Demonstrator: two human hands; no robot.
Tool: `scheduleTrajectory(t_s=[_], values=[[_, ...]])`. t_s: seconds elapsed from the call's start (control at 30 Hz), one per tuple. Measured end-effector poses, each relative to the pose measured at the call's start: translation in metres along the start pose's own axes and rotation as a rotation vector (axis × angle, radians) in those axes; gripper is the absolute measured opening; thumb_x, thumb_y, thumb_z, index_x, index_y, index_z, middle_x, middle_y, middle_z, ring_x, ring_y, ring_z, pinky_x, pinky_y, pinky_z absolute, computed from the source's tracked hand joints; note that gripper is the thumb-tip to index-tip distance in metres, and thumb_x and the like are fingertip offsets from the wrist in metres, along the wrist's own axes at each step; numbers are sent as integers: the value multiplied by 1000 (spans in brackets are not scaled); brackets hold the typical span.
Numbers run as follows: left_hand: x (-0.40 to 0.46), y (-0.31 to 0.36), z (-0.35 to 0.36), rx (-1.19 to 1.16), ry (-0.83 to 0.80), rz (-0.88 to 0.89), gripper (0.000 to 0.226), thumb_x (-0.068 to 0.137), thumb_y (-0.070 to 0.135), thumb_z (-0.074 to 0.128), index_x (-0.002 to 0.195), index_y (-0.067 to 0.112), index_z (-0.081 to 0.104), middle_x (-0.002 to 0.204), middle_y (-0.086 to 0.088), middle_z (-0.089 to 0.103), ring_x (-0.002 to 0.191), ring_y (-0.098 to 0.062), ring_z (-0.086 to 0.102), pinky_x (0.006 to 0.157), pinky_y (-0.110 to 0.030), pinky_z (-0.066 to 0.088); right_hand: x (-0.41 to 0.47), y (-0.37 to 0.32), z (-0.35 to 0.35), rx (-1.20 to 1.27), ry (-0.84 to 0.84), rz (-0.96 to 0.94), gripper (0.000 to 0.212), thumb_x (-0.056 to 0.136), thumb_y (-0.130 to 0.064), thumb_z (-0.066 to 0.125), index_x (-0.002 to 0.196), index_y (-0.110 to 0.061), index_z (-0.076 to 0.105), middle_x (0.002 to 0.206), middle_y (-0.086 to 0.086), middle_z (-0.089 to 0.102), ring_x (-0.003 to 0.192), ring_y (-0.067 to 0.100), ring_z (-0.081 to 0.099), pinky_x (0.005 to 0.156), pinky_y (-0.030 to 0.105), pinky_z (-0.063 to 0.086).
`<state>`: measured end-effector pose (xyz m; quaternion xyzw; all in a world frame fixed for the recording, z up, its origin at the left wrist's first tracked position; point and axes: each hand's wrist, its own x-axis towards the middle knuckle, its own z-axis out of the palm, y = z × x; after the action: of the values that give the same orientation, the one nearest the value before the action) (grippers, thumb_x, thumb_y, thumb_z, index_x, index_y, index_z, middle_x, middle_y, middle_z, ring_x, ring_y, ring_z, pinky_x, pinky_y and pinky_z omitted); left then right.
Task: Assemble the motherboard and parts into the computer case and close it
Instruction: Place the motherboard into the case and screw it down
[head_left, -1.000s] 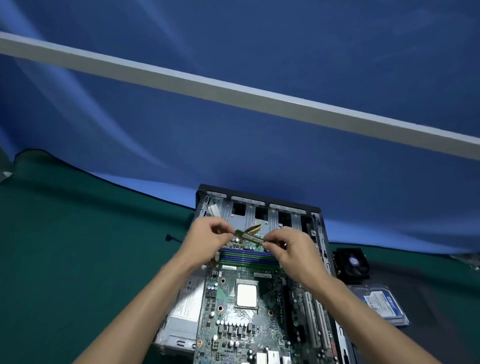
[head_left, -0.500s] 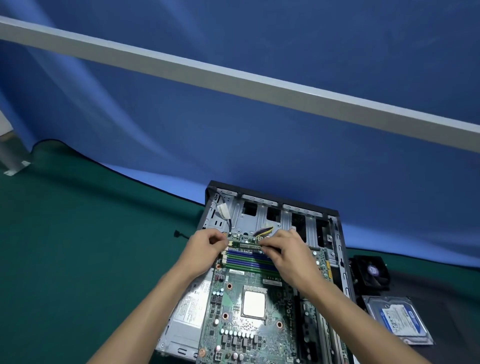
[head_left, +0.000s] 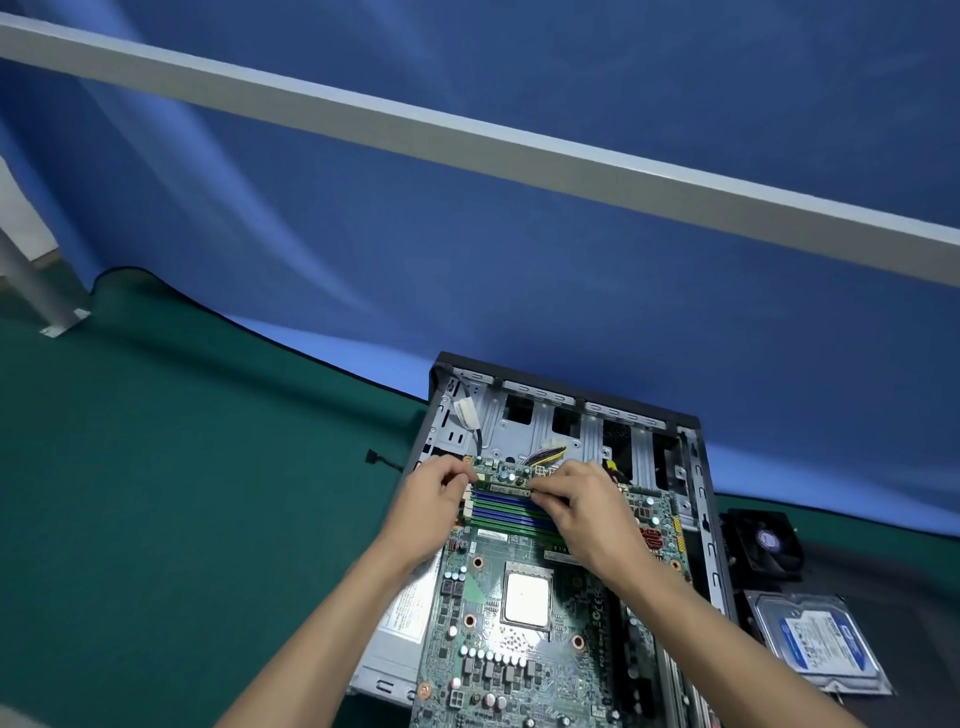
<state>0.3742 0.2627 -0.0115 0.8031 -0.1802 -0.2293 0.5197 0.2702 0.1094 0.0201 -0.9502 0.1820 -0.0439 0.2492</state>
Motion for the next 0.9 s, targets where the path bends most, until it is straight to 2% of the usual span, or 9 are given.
scheduleTrajectory(t_s=[0.17,0.27,0.3,0.37,0.47,0.57,0.67,0.8,0.9], values=[[-3,6,2,-54,-2,-30,21,98,19,49,82,28,60,82,14,53,71,3,49,60,-11,37,-2,-3,1,-102,29,-37,28,97,-29,51,119,-24,67,86,-12,48,89,11,39,73,27,39],[-4,8,5,-59,8,-32,19,95,24,55,78,20,61,84,7,53,75,-6,51,72,-25,45,-4,-5,2,-206,34,-91,27,99,-29,47,113,-21,70,89,-9,52,88,11,36,68,28,39],[-4,8,6,-56,15,-36,18,94,23,56,78,18,62,85,5,53,76,-8,52,73,-28,46,-4,-5,2,-242,28,-107,28,100,-29,46,112,-21,70,89,-9,51,87,11,34,66,27,37],[-4,8,8,-30,28,-41,14,94,21,57,81,17,62,89,2,55,78,-10,53,69,-24,42,-4,-5,3,-271,22,-107,28,100,-30,46,113,-22,69,89,-9,51,87,11,35,64,27,33],[-4,8,11,-5,50,-36,13,94,21,56,83,17,62,92,1,56,77,-6,51,64,-17,35,-5,-3,4,-217,12,-43,30,98,-34,47,120,-26,66,94,-9,54,89,10,36,67,26,34],[-5,10,10,-6,49,-37,12,94,20,57,85,15,63,94,-2,58,75,-7,51,63,-18,35,-8,0,1,-151,34,25,30,95,-40,52,119,-27,64,96,-14,51,93,6,36,75,22,33],[-5,15,10,246,104,-6,10,94,24,56,86,20,62,97,7,58,87,-9,53,71,-24,38,-12,6,-7,-70,92,107,26,93,-40,55,113,-26,63,100,-15,54,97,3,41,79,21,34],[-6,26,19,512,208,120,12,95,21,51,99,19,62,106,7,55,102,-9,41,82,-22,36,-22,22,-17,60,187,262,11,95,-28,55,100,-23,64,95,-12,59,93,6,51,73,22,38],[-6,29,35,532,235,223,17,95,21,49,109,19,59,105,10,45,99,-3,32,83,-16,26,-29,30,-17,163,195,425,10,96,-25,55,96,-21,63,89,-10,62,79,5,56,63,20,41]])
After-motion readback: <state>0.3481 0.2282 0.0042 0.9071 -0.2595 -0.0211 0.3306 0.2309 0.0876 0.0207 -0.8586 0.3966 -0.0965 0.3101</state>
